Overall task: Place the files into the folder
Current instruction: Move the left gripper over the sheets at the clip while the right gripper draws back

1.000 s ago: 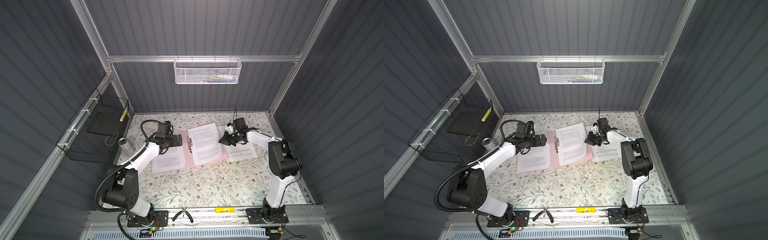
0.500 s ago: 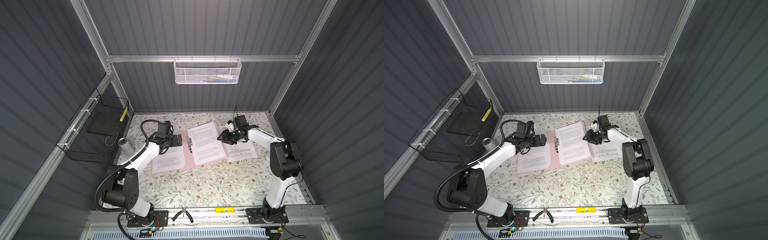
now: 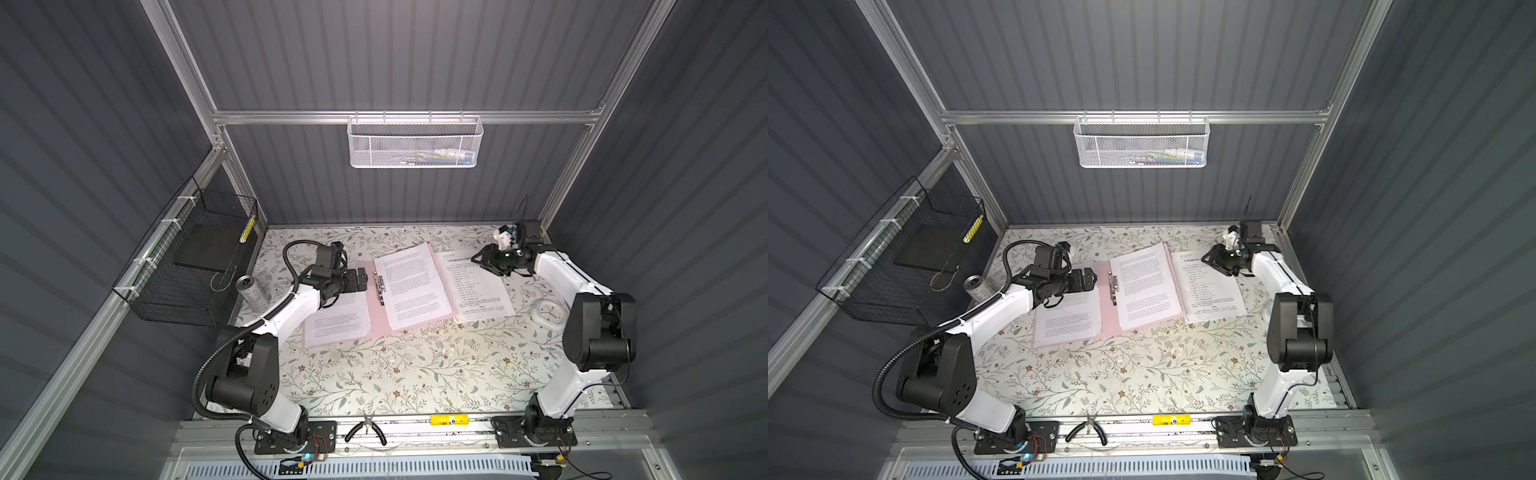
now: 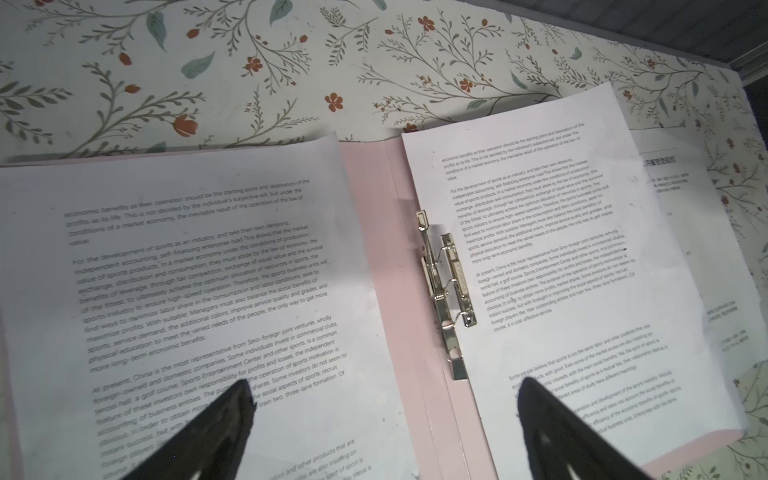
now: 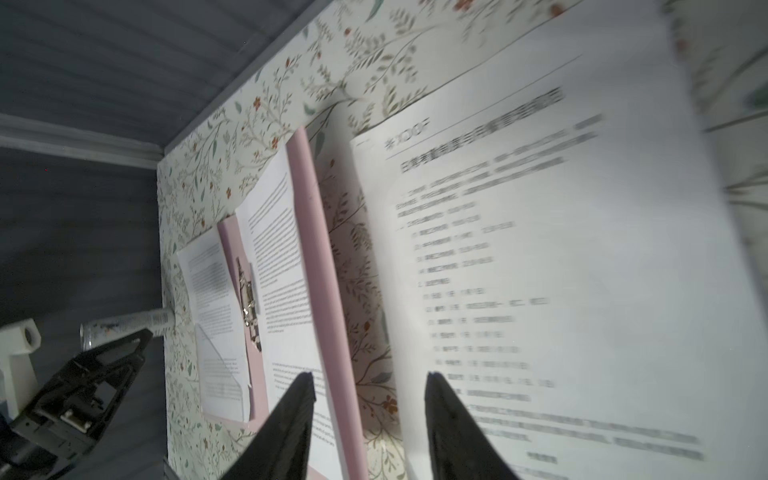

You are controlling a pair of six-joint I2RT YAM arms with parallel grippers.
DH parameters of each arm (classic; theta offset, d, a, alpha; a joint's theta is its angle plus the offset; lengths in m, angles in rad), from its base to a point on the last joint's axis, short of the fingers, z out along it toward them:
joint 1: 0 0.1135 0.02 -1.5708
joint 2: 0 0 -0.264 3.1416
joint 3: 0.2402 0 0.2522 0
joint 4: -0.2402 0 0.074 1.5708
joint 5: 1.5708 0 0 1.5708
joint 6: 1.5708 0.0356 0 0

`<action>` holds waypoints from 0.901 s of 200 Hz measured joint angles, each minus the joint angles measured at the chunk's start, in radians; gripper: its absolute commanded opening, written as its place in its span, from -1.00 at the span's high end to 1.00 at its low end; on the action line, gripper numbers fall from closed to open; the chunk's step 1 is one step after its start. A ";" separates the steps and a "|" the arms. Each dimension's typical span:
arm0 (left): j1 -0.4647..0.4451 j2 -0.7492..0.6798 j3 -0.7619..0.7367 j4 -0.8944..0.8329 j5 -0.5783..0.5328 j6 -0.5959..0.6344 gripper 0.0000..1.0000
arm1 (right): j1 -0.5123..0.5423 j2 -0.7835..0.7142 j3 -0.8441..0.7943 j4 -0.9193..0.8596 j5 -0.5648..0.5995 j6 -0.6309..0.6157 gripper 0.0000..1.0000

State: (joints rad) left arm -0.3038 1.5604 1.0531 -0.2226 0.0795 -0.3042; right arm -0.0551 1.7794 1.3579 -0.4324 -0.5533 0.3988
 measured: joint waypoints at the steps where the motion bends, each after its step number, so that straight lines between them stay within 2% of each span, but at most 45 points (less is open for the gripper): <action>1: 0.000 0.002 0.000 0.002 0.001 0.000 -0.99 | -0.004 0.000 0.000 0.000 0.000 0.000 0.08; 27: -0.003 0.038 0.000 0.030 0.042 -0.008 -0.99 | -0.090 0.002 0.000 0.020 -0.008 0.002 0.11; 90: -0.068 0.152 0.037 0.070 0.080 -0.034 -0.99 | -0.040 0.047 -0.053 0.056 -0.059 0.004 0.14; 132: -0.132 0.215 0.114 0.081 0.085 -0.041 -0.99 | -0.118 0.052 -0.059 0.068 -0.076 0.000 0.09; 180: -0.166 0.222 0.160 0.080 0.109 -0.040 -0.99 | -0.219 0.249 0.147 -0.054 -0.118 -0.075 0.04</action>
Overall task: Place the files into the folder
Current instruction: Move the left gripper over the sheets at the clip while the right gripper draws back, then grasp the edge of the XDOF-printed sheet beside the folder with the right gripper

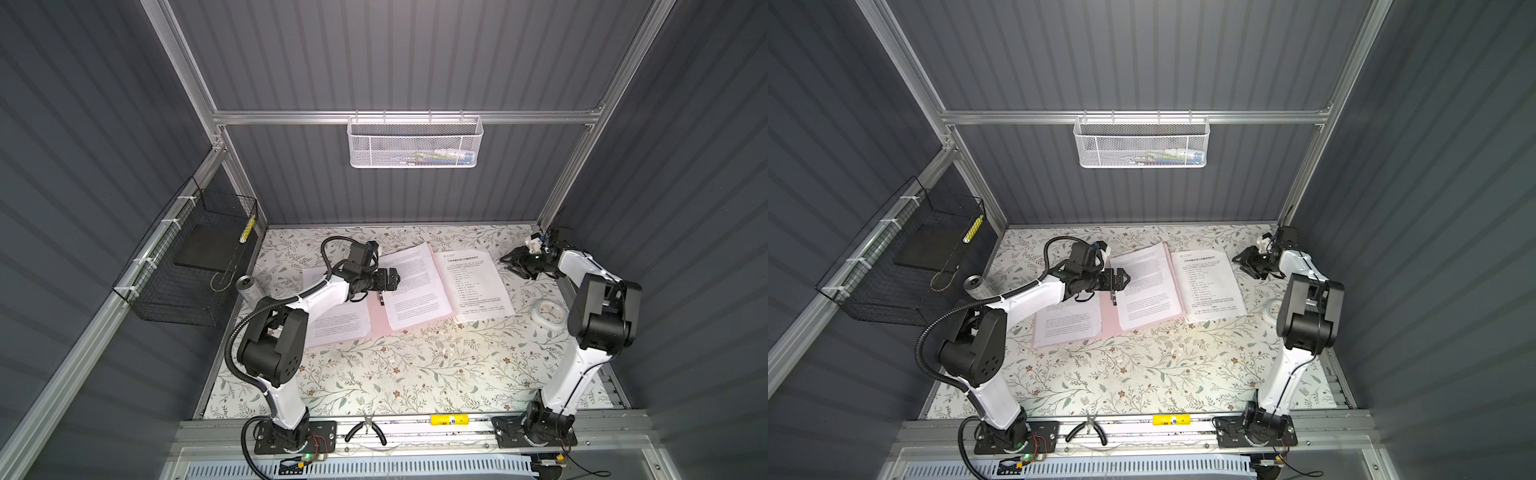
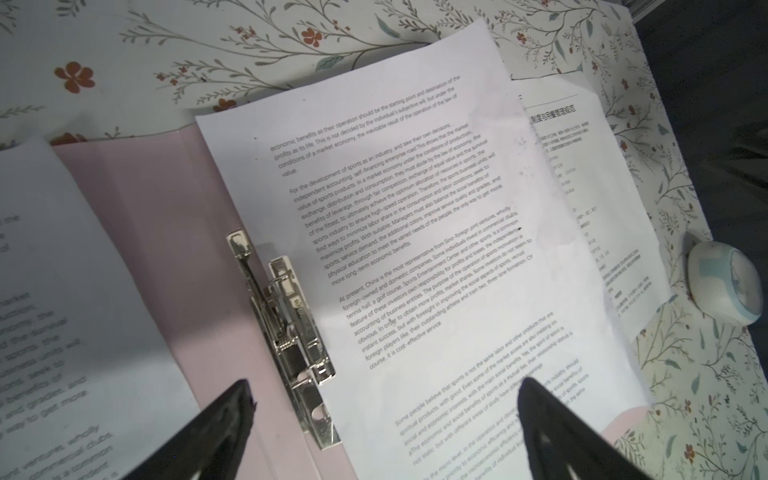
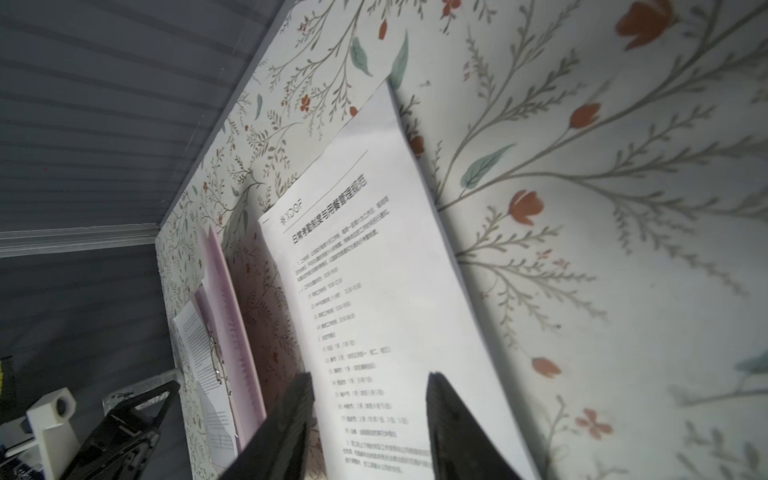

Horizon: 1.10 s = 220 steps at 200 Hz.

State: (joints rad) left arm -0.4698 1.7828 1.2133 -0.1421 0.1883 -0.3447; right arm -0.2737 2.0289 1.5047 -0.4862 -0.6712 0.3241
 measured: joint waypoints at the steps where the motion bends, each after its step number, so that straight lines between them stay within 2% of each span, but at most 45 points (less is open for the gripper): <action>1: -0.001 0.000 0.002 0.001 0.000 0.000 -0.99 | 0.000 0.004 0.004 -0.003 0.000 -0.001 0.04; 41: -0.035 0.035 0.039 0.000 0.027 0.000 -0.99 | 0.001 0.164 0.184 -0.165 -0.003 -0.097 0.02; 94: -0.100 0.128 0.163 -0.022 0.068 -0.001 -0.99 | 0.001 0.255 0.254 -0.292 0.027 -0.169 0.02; 141: -0.206 0.297 0.479 -0.069 0.092 -0.008 -0.99 | 0.001 0.259 0.256 -0.325 0.037 -0.187 0.02; 168: -0.251 0.430 0.667 -0.077 0.148 -0.033 -0.99 | 0.001 0.259 0.256 -0.325 0.029 -0.187 0.02; 193: -0.269 0.569 0.818 -0.093 0.202 -0.053 -0.99 | 0.001 0.259 0.253 -0.317 0.018 -0.185 0.02; 220: -0.266 0.686 0.908 -0.111 0.233 -0.080 -0.99 | 0.001 0.259 0.237 -0.303 0.002 -0.179 0.02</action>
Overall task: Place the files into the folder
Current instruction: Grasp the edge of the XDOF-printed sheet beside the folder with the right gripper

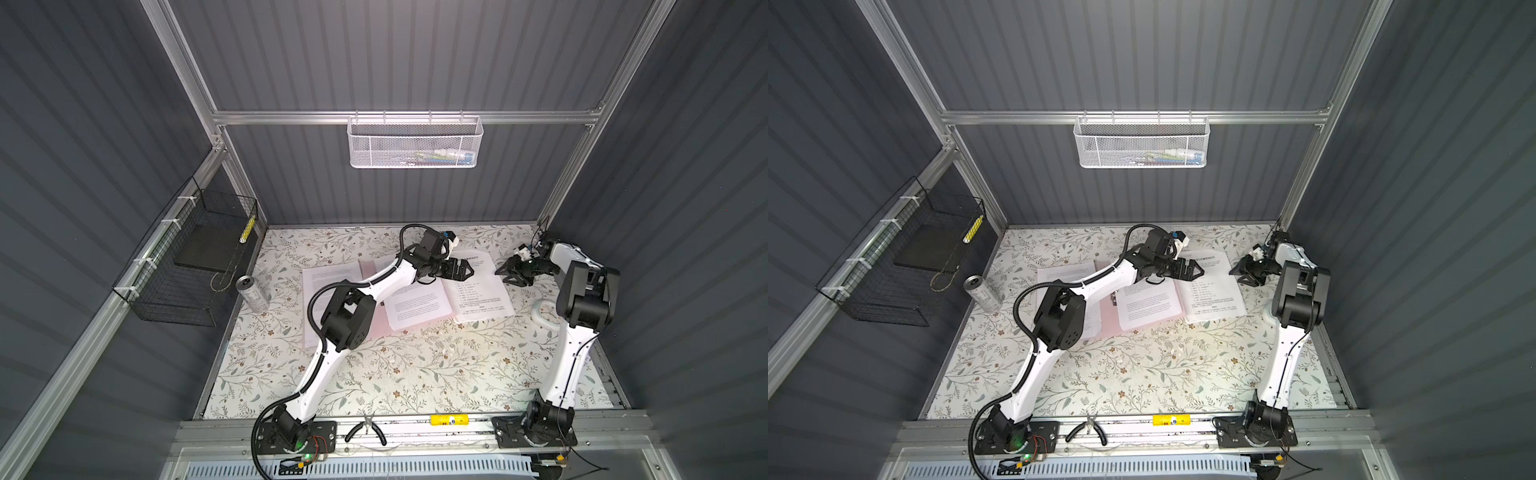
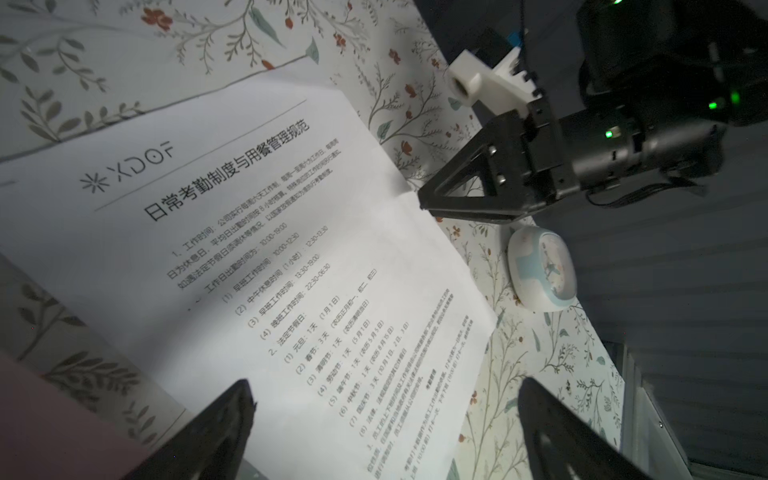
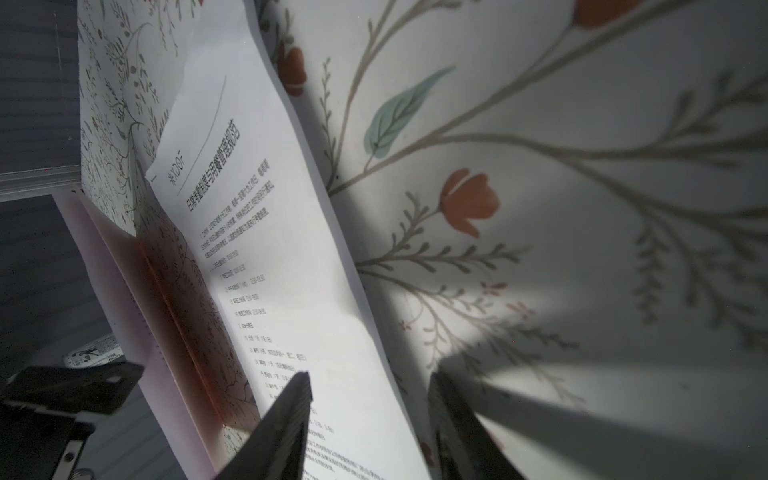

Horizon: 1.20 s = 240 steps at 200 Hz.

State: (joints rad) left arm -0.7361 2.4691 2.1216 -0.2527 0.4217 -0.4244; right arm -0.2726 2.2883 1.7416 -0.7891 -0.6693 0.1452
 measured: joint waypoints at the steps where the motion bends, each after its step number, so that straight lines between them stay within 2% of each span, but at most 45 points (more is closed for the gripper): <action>1: 0.000 0.005 0.004 -0.001 0.001 0.000 -0.99 | 0.000 0.000 0.000 0.000 -0.001 0.000 0.02; 45: 0.004 0.100 0.058 -0.017 0.029 -0.038 -0.99 | 0.000 0.000 -0.023 0.027 -0.044 0.007 0.02; 178: 0.005 0.123 0.077 -0.007 0.043 -0.063 -0.98 | 0.000 0.000 -0.072 0.046 -0.152 0.004 0.05; 240: 0.011 0.123 0.071 0.004 0.044 -0.063 -0.98 | 0.018 0.000 -0.099 0.074 -0.207 0.008 0.14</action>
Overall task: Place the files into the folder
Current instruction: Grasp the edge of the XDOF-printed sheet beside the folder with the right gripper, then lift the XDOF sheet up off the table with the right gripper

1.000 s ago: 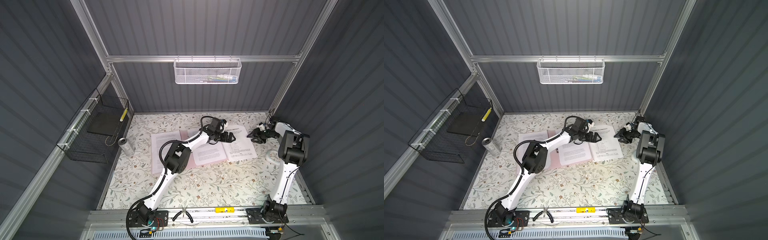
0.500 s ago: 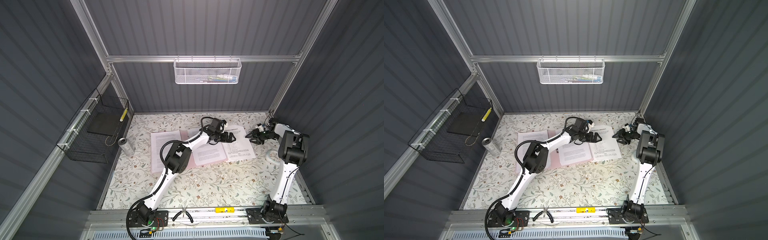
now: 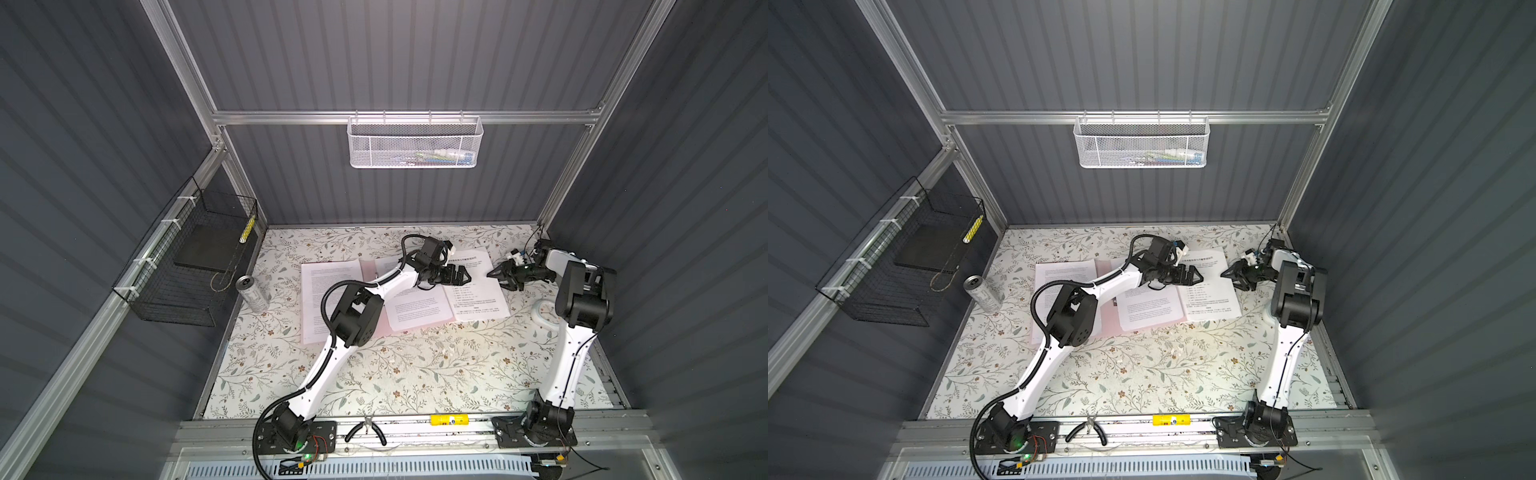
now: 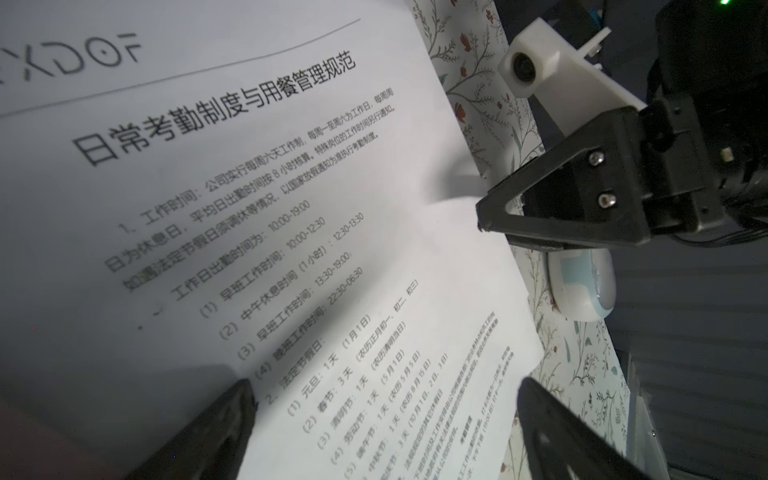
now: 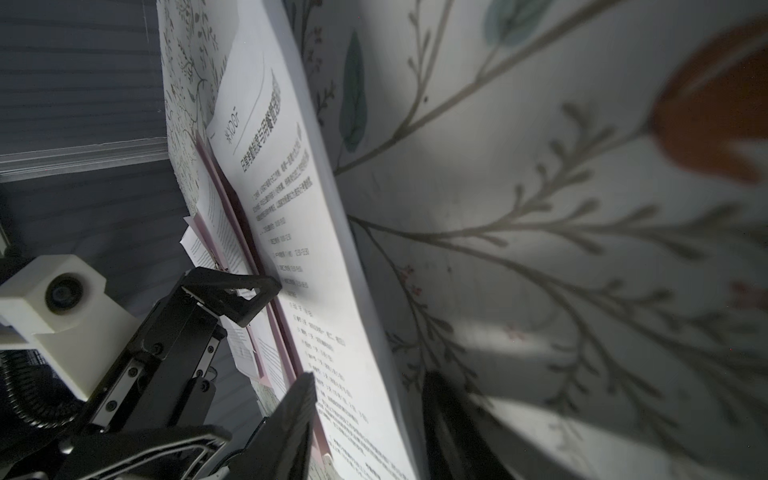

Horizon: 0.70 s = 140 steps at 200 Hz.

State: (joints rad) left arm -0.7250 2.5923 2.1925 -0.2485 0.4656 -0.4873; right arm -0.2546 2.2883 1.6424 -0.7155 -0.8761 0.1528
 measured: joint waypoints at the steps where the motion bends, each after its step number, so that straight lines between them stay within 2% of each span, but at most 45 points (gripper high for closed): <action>1: 0.000 0.000 -0.001 0.002 0.000 0.000 -0.98 | 0.000 0.000 0.000 0.000 0.000 0.000 0.14; 21: 0.004 0.000 -0.009 0.021 0.004 0.000 -0.98 | 0.011 0.000 0.000 0.009 -0.011 0.005 0.24; 39: 0.008 0.000 -0.014 0.030 0.009 0.000 -0.98 | 0.015 0.000 0.000 0.013 -0.019 0.003 0.43; 65: 0.013 -0.002 -0.024 0.045 0.019 0.001 -0.98 | 0.016 0.000 0.000 0.013 -0.023 0.011 0.77; 74: 0.014 -0.004 -0.028 0.049 0.022 0.002 -0.98 | 0.016 -0.001 0.000 0.012 -0.023 0.021 0.99; 102: 0.020 -0.017 -0.045 0.047 0.026 0.013 -0.99 | 0.016 -0.024 -0.010 0.015 -0.013 0.029 1.00; 140: 0.033 -0.074 -0.079 -0.024 0.009 0.047 -0.99 | 0.021 -0.160 -0.066 0.034 0.034 0.054 1.00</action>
State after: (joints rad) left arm -0.6922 2.5187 2.1132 -0.2722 0.4747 -0.4400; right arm -0.2340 2.1284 1.5768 -0.6819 -0.8425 0.2070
